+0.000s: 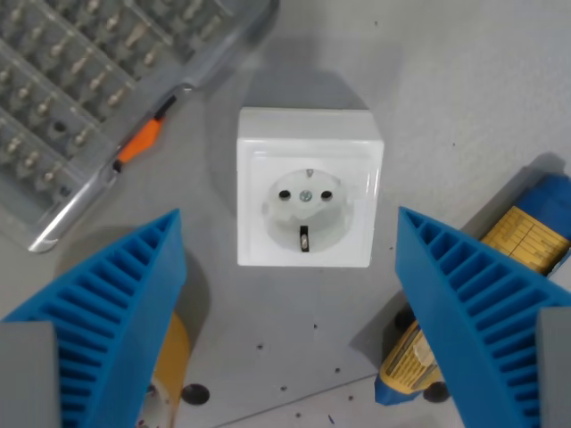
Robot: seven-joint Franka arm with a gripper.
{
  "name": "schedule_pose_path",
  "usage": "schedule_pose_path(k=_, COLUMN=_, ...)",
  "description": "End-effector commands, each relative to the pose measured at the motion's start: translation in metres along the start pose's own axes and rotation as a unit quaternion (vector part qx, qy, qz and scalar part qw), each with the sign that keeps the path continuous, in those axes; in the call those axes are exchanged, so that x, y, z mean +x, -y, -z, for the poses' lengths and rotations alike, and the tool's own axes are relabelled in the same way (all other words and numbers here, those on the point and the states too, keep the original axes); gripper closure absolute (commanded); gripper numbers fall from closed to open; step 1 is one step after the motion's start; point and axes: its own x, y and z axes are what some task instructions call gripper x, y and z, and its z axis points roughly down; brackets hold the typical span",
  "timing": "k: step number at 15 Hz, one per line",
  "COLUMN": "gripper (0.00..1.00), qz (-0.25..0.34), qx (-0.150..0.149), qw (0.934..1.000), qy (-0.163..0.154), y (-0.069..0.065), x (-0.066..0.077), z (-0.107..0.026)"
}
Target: Move above the white socket
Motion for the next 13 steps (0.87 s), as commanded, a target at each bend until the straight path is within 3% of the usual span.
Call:
schedule_pose_path(k=1, gripper=0.0, qz=-0.035, qx=0.011, qw=0.9984, qy=-0.043, y=-0.005, x=-0.004, z=-0.01)
schedule_pose_path(k=13, gripper=0.0, qz=-0.03, qx=0.015, qw=0.9982, qy=-0.05, y=-0.014, x=-0.012, z=-0.021)
